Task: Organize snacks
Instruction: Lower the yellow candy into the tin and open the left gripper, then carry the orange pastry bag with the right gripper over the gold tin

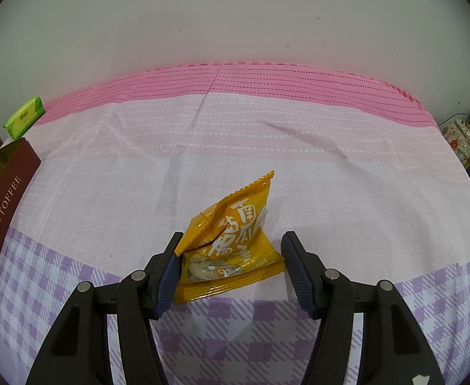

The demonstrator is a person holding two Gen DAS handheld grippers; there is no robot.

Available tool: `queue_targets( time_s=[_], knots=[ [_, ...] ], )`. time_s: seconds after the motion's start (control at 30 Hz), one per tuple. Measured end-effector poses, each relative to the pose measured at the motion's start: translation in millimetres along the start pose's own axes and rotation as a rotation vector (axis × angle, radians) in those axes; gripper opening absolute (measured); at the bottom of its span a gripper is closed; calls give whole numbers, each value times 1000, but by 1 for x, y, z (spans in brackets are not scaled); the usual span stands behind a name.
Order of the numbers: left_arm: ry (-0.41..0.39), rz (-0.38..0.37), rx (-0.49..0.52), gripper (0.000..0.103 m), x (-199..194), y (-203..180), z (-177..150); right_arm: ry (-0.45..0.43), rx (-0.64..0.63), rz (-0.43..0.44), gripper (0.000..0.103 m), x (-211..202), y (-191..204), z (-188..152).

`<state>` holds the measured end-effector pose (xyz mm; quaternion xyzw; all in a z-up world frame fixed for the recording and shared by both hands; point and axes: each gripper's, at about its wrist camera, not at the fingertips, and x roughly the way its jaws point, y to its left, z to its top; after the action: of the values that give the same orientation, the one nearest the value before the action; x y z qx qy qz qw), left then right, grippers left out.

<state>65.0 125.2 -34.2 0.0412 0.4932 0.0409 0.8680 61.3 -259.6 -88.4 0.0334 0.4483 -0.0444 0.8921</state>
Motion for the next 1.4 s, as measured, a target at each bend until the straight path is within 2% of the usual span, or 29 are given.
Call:
queue_targets(
  time_s=[0.17,0.6,0.77,0.93,1.07,1.2,1.4],
  knots=[
    [53,0,-10,25,15,6,-5,0,0,-1,58,0,0,0],
    [63,30,-1,26,18,3,-5,1,-2,-2,58,0,0,0],
    [70,16,-22,27,15,6,-3,1,-3,-2,58,0,0,0],
    [33,11,-34,41,4,10,-1,1,-4,-2,58,0,0,0],
    [-9,15,-25,43,-9,8,0,2,-4,-2,58,0,-1,1],
    [-53,48,-10,43,-22,6,-2,5,-7,7,62,-1,-1,2],
    [-93,86,-13,45,-41,12,-13,5,-9,6,62,-1,-3,1]
  ],
)
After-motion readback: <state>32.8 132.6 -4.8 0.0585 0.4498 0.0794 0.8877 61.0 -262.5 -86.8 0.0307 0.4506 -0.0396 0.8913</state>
